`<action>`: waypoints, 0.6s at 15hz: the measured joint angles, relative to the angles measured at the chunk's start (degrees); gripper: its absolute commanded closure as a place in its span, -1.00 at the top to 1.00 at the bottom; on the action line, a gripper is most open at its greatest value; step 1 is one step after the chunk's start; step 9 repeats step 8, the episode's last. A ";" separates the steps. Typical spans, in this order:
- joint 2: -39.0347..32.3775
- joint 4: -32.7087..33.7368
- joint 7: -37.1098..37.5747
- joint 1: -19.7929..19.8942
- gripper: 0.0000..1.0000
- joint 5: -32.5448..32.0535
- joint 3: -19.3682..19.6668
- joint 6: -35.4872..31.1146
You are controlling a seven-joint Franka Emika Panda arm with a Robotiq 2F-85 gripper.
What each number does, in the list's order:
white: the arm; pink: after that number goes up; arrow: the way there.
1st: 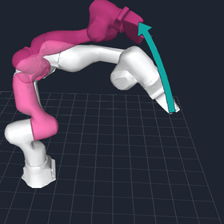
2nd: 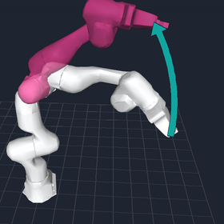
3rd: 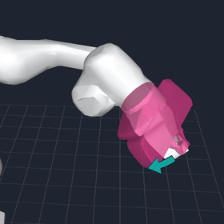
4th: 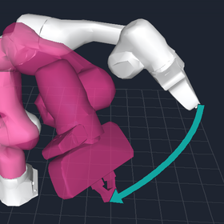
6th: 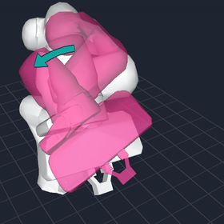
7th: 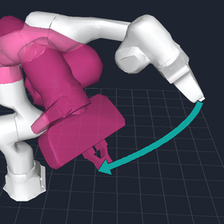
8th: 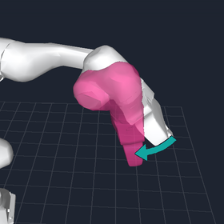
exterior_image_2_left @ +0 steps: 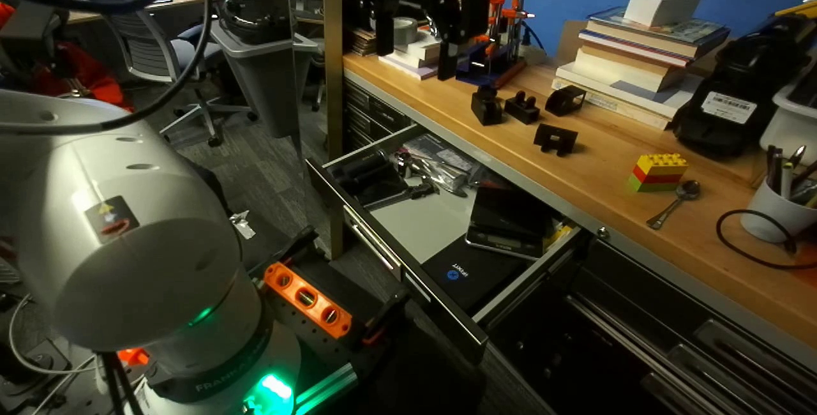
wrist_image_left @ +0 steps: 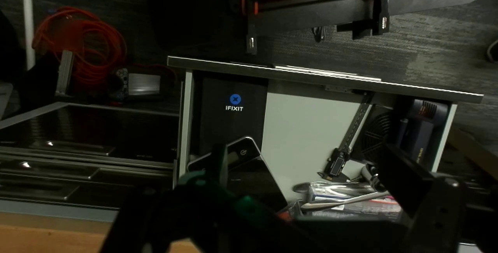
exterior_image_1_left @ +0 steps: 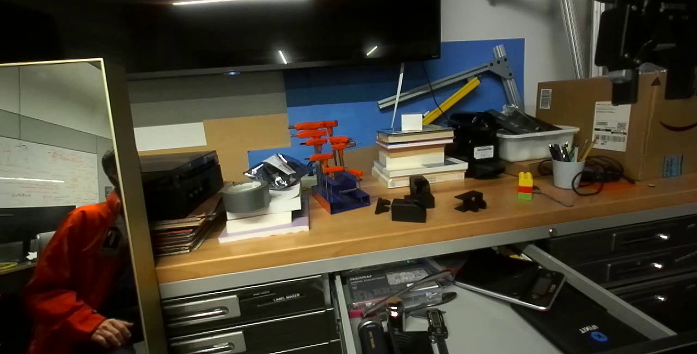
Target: Open the top middle drawer then remove two black objects from the drawer
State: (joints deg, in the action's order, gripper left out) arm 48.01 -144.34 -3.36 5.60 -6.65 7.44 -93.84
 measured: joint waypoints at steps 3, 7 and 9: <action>0.37 -0.83 0.10 -0.03 1.00 0.00 -0.02 -0.57; 0.57 -1.31 0.15 -0.03 1.00 0.00 -0.02 -1.04; 0.62 -1.38 0.15 -0.03 1.00 0.00 -0.02 -1.08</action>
